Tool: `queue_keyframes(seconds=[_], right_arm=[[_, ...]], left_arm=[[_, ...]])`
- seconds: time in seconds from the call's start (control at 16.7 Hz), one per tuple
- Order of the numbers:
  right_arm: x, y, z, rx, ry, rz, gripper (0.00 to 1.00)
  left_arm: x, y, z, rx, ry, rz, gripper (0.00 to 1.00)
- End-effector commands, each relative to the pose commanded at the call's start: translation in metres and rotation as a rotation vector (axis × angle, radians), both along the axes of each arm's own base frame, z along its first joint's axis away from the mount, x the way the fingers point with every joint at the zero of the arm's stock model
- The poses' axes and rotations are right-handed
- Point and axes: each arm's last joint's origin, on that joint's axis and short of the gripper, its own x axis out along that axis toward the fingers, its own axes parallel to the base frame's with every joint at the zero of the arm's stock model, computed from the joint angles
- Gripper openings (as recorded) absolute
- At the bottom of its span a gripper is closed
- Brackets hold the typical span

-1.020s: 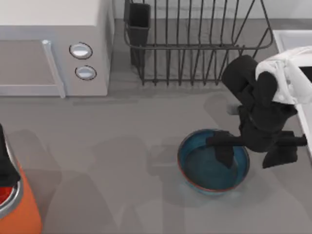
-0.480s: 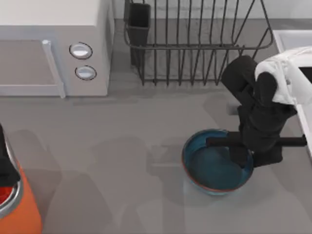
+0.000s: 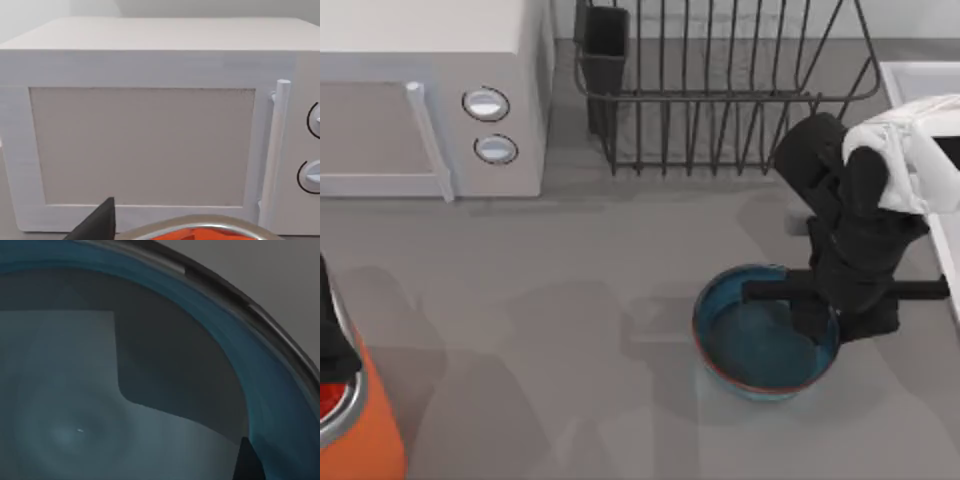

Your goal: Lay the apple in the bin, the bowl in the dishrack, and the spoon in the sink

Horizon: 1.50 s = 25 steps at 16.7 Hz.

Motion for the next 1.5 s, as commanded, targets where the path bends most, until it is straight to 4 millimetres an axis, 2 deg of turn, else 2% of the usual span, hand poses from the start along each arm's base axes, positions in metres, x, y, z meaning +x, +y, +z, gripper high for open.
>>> queue_keyframes(seconds=[0.18,0.66,1.02,1.26,1.5], right_arm=[[0.004,0.003,0.019,0.006,-0.011,-0.001,0.0],[0.0,0.0,0.095,-0.004,0.007,0.0,0.0],[0.0,0.003,0.099,-0.004,-0.018,0.014,0.0],[-0.004,0.026,0.117,-0.031,-0.256,0.133,0.0],[-0.015,0.064,0.152,-0.066,-0.668,0.261,0.0]], left_arm=[[0.0,0.0,0.0,0.0,0.0,0.0,1.0],[0.0,0.0,0.0,0.0,0.0,0.0,1.0],[0.0,0.0,0.0,0.0,0.0,0.0,1.0],[0.0,0.0,0.0,0.0,0.0,0.0,1.0],[0.0,0.0,0.0,0.0,0.0,0.0,1.0]])
